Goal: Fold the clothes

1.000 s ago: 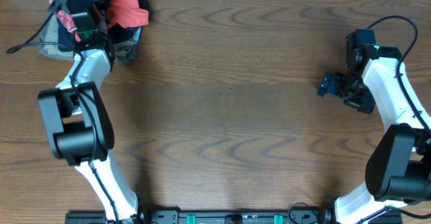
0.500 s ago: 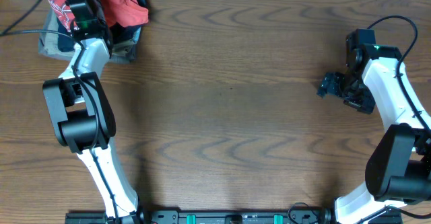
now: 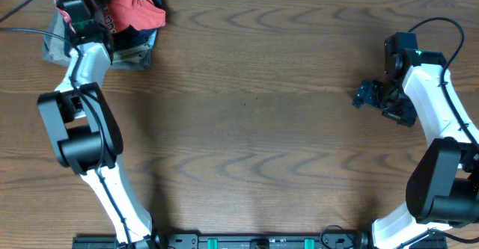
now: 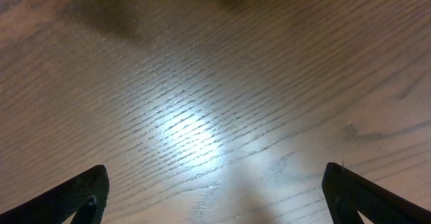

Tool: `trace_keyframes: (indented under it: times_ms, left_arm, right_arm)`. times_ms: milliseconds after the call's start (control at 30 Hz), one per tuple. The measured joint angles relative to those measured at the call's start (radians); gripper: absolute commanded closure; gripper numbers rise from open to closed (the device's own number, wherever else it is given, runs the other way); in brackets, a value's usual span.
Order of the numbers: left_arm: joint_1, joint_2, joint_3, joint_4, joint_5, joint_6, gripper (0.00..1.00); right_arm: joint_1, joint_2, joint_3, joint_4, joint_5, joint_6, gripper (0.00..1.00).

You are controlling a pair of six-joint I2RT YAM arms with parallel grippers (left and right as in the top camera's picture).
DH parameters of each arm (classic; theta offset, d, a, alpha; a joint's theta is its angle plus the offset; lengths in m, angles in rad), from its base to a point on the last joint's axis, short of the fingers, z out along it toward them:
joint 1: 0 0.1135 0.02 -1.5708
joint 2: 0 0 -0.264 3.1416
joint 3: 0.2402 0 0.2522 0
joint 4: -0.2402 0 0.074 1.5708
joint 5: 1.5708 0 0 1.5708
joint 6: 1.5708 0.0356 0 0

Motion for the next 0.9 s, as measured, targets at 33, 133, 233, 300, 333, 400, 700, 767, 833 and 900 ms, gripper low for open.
trace_keyframes:
  times_ms: [33,133,233,300,333,400,700,767,833,900]
  left_arm:
    - [0.0,-0.024,0.0,-0.068,0.027,0.003,0.02]
    - [-0.002,-0.12,-0.002,-0.255,0.08,0.011,0.02]
    - [0.002,-0.239,0.003,-0.409,0.11,0.013,0.01]
    - [0.007,-0.304,0.006,-0.475,0.124,0.02,0.43]
    - [0.008,-0.325,0.008,-0.494,0.131,0.037,0.54]
    - [0.008,-0.345,0.021,-0.533,0.151,0.082,0.78]
    - [-0.023,-0.187,0.023,-0.502,0.168,0.196,0.94]
    - [-0.024,-0.137,0.023,-0.467,0.168,0.2,0.94]
    - [-0.024,-0.102,0.021,-0.438,0.168,0.203,0.94]
    - [-0.024,-0.076,0.021,-0.407,0.167,0.203,0.94]
  right_arm:
    - [0.0,0.0,0.0,0.001,0.0,0.0,0.01]
    - [0.0,0.0,0.0,0.001,0.0,0.0,0.01]
    - [0.0,0.0,0.0,0.0,0.0,0.0,0.01]
    - [0.0,0.0,0.0,0.001,0.0,0.0,0.01]
    - [0.0,0.0,0.0,0.001,0.0,0.0,0.01]
    - [0.0,0.0,0.0,0.001,0.0,0.0,0.01]
    - [0.0,0.0,0.0,0.002,0.0,0.0,0.01]
    - [0.0,0.0,0.0,0.002,0.0,0.0,0.01]
    - [0.0,0.0,0.0,0.001,0.0,0.0,0.01]
    - [0.0,0.0,0.0,0.001,0.0,0.0,0.01]
